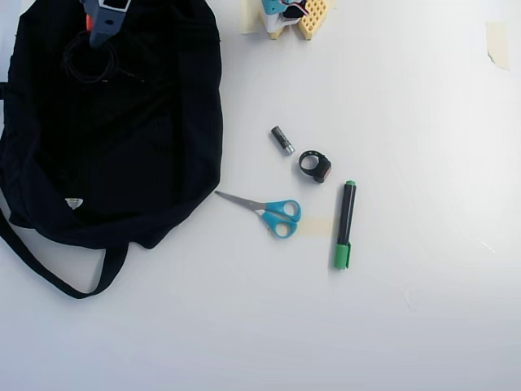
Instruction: Put the cable into the black bag
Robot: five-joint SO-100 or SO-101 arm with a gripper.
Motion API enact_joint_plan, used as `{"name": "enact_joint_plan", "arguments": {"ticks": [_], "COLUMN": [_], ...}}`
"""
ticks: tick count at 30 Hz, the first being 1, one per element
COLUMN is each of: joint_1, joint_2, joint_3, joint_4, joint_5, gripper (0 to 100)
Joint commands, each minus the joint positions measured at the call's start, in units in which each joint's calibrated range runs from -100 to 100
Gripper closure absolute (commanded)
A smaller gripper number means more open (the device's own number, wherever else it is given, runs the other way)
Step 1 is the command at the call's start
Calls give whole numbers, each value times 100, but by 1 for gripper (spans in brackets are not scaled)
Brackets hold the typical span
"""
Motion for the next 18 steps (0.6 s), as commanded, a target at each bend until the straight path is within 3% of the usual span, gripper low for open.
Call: {"name": "enact_joint_plan", "arguments": {"ticks": [1, 4, 9, 13, 14, 18], "joint_1": [-26, -220, -2352, -3885, -4446, -5015], "joint_2": [-253, -1573, -4444, -5498, -5515, -5506], "joint_3": [-345, -399, 1156, 2405, 2548, 2728], "joint_4": [275, 1120, 1705, 1705, 1705, 1705], "joint_5": [-75, -75, -421, -798, -793, -1024], "gripper": [77, 72, 72, 98, 98, 98]}}
